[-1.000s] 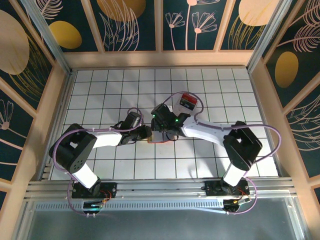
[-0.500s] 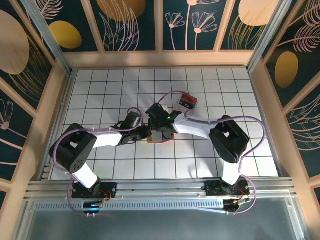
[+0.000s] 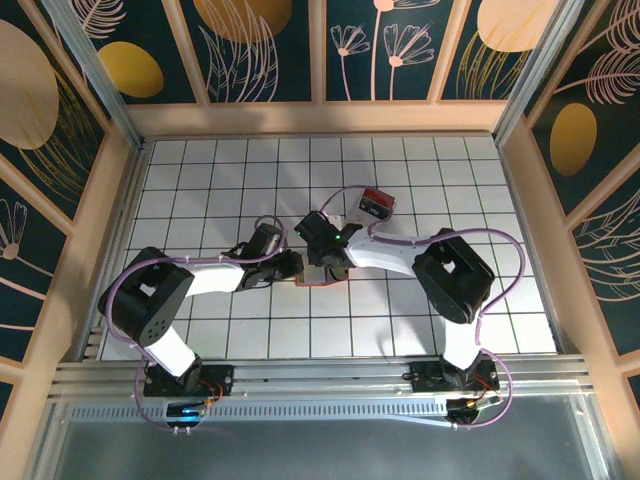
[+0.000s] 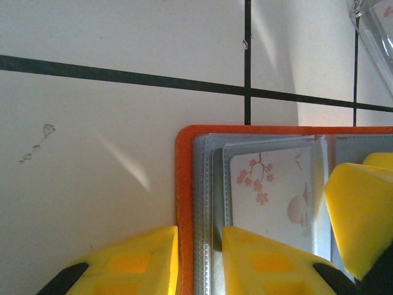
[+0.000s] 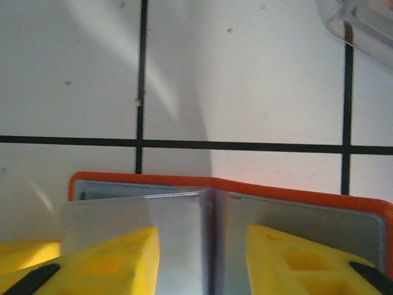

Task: Take the credit cards out of the card holder

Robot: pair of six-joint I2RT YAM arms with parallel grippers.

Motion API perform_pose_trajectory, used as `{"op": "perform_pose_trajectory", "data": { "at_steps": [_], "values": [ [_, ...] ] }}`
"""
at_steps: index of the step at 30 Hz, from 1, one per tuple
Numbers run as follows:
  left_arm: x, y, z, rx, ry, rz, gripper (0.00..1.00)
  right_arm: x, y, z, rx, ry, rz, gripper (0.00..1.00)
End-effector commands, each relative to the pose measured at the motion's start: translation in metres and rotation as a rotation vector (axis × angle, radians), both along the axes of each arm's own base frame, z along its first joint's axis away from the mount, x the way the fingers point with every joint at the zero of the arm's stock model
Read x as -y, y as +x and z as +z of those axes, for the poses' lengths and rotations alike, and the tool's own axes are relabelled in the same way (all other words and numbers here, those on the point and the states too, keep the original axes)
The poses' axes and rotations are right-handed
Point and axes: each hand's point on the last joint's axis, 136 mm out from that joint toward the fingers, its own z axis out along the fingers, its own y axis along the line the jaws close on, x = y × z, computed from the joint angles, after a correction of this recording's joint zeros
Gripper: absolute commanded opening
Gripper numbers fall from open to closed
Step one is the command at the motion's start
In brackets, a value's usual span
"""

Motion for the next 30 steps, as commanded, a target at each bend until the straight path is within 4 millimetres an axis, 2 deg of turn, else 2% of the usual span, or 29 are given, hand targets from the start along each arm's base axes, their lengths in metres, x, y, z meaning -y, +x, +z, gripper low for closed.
{"op": "perform_pose_trajectory", "data": {
  "at_steps": [1,3,6,15,23,24,30],
  "values": [
    [0.004,0.004,0.005,0.022,0.003,-0.003,0.28,0.010,0.001,0.010,0.022,0.030,-0.020,0.36],
    [0.006,0.006,0.009,0.036,0.000,-0.013,0.32,0.011,0.000,0.006,0.008,0.061,-0.019,0.31],
    [0.009,0.009,0.014,0.056,-0.001,-0.028,0.47,0.011,-0.001,0.000,-0.009,0.102,-0.022,0.28],
    [0.016,0.012,0.012,0.052,0.021,-0.080,0.79,0.017,0.001,0.009,0.012,0.136,-0.042,0.27],
    [0.029,0.016,0.017,0.098,0.115,-0.129,0.89,0.036,0.010,0.046,0.100,0.191,-0.106,0.21],
    [0.030,0.016,0.009,0.090,0.146,-0.137,0.91,0.039,0.011,0.051,0.113,0.202,-0.118,0.21],
    [0.038,0.017,-0.001,0.109,0.244,-0.160,0.94,0.052,0.013,0.080,0.198,0.285,-0.164,0.17]
  ]
}}
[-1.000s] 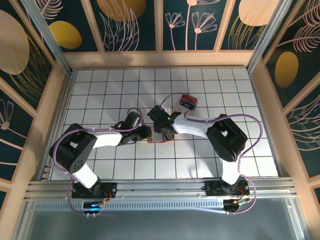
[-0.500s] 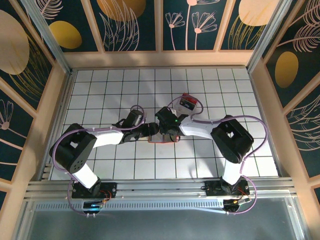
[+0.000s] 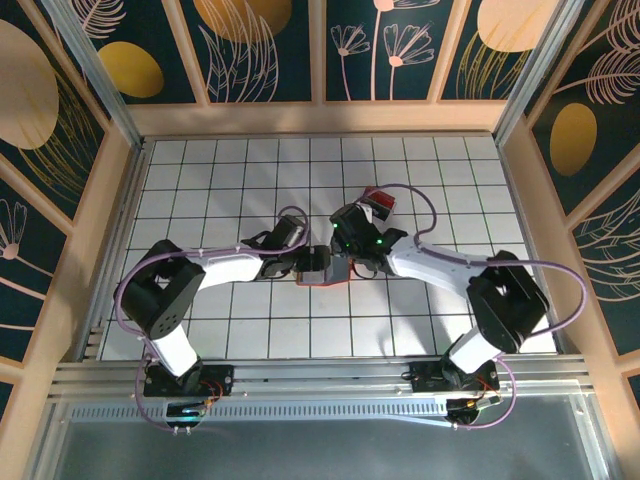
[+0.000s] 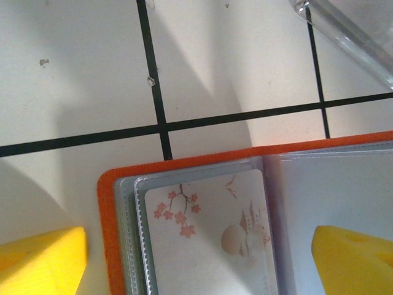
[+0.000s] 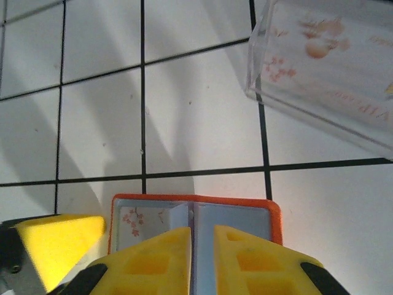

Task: Take the credit cards out of the card holder

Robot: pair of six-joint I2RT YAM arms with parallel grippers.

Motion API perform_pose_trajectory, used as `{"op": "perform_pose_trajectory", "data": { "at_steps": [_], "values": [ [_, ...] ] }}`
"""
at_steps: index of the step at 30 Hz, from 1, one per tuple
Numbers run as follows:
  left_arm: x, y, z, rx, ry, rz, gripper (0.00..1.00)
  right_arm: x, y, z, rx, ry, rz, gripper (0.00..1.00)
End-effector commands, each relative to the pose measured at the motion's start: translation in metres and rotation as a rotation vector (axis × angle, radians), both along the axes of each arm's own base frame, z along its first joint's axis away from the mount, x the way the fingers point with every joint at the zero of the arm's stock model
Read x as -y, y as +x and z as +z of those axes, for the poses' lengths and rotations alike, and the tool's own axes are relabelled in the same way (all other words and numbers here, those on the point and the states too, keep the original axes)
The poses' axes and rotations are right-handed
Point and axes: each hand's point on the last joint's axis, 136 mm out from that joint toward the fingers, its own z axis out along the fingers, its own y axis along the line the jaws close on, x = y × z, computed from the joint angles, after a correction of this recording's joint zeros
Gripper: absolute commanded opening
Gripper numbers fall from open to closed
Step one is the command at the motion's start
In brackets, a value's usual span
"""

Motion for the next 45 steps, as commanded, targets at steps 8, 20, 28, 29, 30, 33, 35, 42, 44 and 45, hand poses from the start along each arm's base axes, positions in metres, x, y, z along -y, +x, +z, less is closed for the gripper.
{"op": "perform_pose_trajectory", "data": {
  "at_steps": [8,20,28,29,30,33,35,42,44,45],
  "values": [
    [0.007,0.000,-0.032,-0.002,0.141,-0.047,0.98,-0.008,0.004,0.025,0.049,0.221,0.004,0.07],
    [0.000,-0.006,-0.047,-0.024,0.157,-0.028,0.99,-0.004,0.008,-0.039,-0.123,0.187,-0.041,0.00],
    [-0.001,-0.007,-0.039,-0.015,0.128,-0.006,0.99,0.000,-0.009,-0.078,-0.225,0.170,-0.032,0.00],
    [-0.002,-0.006,-0.036,-0.007,0.128,0.000,0.99,0.001,-0.011,-0.084,-0.240,0.157,-0.031,0.00],
    [-0.004,-0.005,-0.032,0.003,0.128,0.007,0.99,0.002,-0.013,-0.089,-0.251,0.148,-0.032,0.00],
    [-0.009,-0.002,-0.020,0.034,0.135,0.034,0.97,0.007,-0.018,-0.101,-0.272,0.125,-0.035,0.00],
    [-0.013,0.001,-0.010,0.059,0.138,0.055,0.95,0.010,-0.019,-0.105,-0.276,0.109,-0.037,0.00],
    [-0.026,0.006,0.024,0.141,0.143,0.101,0.74,0.017,-0.017,-0.111,-0.272,0.062,-0.037,0.00],
    [-0.025,0.006,0.030,0.150,0.132,0.095,0.66,0.018,-0.016,-0.111,-0.271,0.054,-0.038,0.00],
    [-0.022,0.006,0.032,0.152,0.121,0.086,0.62,0.018,-0.016,-0.111,-0.272,0.051,-0.037,0.00]
  ]
}}
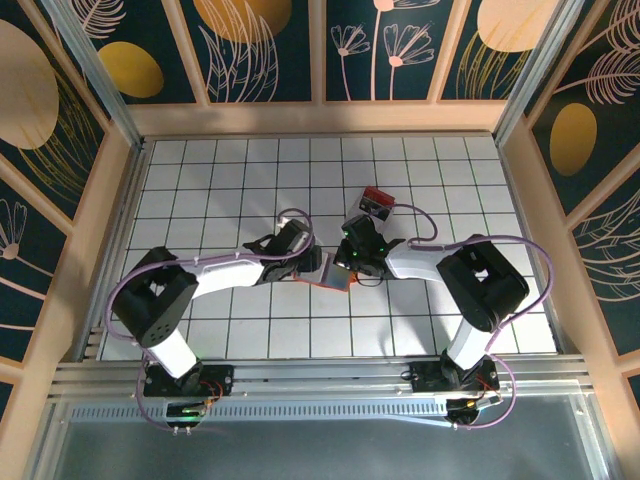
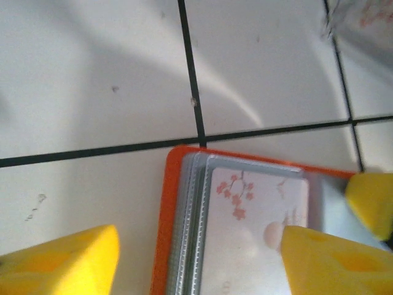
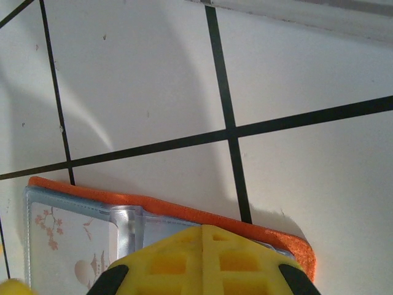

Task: Take the credit cards out of the card holder

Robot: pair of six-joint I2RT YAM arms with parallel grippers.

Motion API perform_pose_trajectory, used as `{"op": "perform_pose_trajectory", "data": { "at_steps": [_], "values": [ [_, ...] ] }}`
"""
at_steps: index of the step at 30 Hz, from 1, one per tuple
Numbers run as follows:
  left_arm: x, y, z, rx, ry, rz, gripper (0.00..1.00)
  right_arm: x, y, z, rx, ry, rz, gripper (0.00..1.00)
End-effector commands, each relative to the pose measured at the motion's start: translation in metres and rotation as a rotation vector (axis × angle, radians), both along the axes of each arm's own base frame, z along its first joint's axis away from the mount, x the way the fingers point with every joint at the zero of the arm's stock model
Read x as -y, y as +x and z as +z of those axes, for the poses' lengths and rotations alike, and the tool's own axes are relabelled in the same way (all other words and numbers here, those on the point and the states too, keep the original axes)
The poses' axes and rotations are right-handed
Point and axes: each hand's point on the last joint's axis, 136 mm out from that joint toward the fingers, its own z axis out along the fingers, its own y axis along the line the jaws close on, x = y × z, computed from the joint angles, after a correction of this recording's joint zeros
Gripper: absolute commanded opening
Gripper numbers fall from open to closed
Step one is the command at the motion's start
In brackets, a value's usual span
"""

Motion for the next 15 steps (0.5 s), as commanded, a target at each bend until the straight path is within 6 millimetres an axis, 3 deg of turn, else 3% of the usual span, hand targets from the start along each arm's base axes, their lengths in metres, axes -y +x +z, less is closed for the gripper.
{"op": "perform_pose_trajectory", "data": {
  "at_steps": [1,7,15],
  "values": [
    [-0.002,0.002,0.014,0.031,-0.010,-0.003,0.59,0.016,-0.011,-0.025,-0.057,-0.096,0.006,0.00],
    [0.017,-0.005,0.006,-0.012,-0.088,-0.069,0.43,0.014,-0.009,-0.018,-0.046,-0.093,0.014,0.00],
    [0.004,-0.019,-0.042,-0.125,-0.026,-0.038,0.27,0.007,0.000,0.010,0.002,-0.076,0.029,0.00]
  ]
}}
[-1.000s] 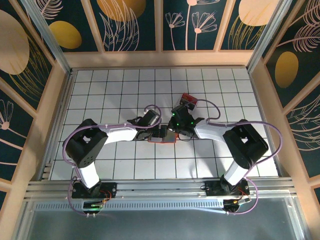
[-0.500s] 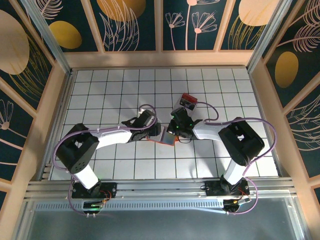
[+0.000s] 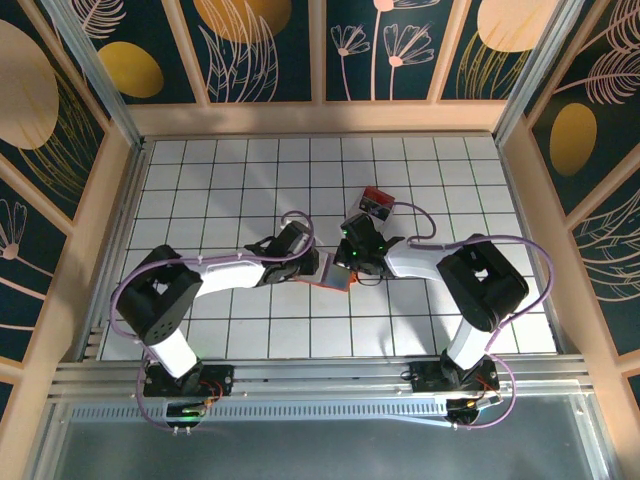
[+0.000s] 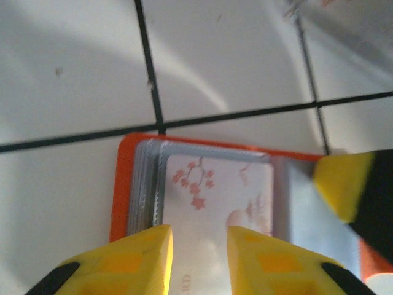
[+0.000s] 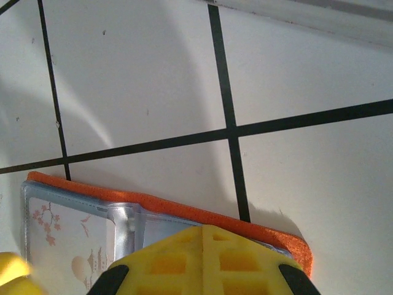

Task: Take the credit cards out of the card holder

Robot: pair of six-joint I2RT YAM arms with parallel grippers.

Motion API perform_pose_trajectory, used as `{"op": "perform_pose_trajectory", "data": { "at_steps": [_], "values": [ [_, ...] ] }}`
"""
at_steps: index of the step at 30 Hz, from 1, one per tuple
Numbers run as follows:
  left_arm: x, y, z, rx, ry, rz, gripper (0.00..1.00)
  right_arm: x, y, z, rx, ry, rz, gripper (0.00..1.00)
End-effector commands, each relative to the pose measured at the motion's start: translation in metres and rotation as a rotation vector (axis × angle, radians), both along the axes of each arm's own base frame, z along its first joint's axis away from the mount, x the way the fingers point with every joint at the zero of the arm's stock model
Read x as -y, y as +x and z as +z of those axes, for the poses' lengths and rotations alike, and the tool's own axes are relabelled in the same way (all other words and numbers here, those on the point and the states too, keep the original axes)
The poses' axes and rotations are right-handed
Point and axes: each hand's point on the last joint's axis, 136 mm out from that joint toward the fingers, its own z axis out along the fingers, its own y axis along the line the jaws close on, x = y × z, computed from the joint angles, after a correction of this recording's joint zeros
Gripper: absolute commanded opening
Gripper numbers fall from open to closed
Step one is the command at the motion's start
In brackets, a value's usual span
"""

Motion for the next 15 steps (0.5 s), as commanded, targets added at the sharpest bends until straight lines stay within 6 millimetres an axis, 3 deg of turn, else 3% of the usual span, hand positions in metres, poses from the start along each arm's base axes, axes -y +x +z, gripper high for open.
{"op": "perform_pose_trajectory", "data": {
  "at_steps": [1,10,15],
  "values": [
    [-0.012,-0.010,-0.027,-0.068,0.039,0.023,0.26,0.005,0.002,0.012,0.015,-0.042,0.009,0.00],
    [-0.008,-0.015,-0.032,-0.099,-0.006,0.041,0.26,-0.016,0.008,0.069,0.100,0.046,0.016,0.00],
    [-0.011,-0.016,-0.030,-0.094,-0.014,0.054,0.25,-0.033,0.001,0.083,0.117,0.119,-0.003,0.03]
  ]
}}
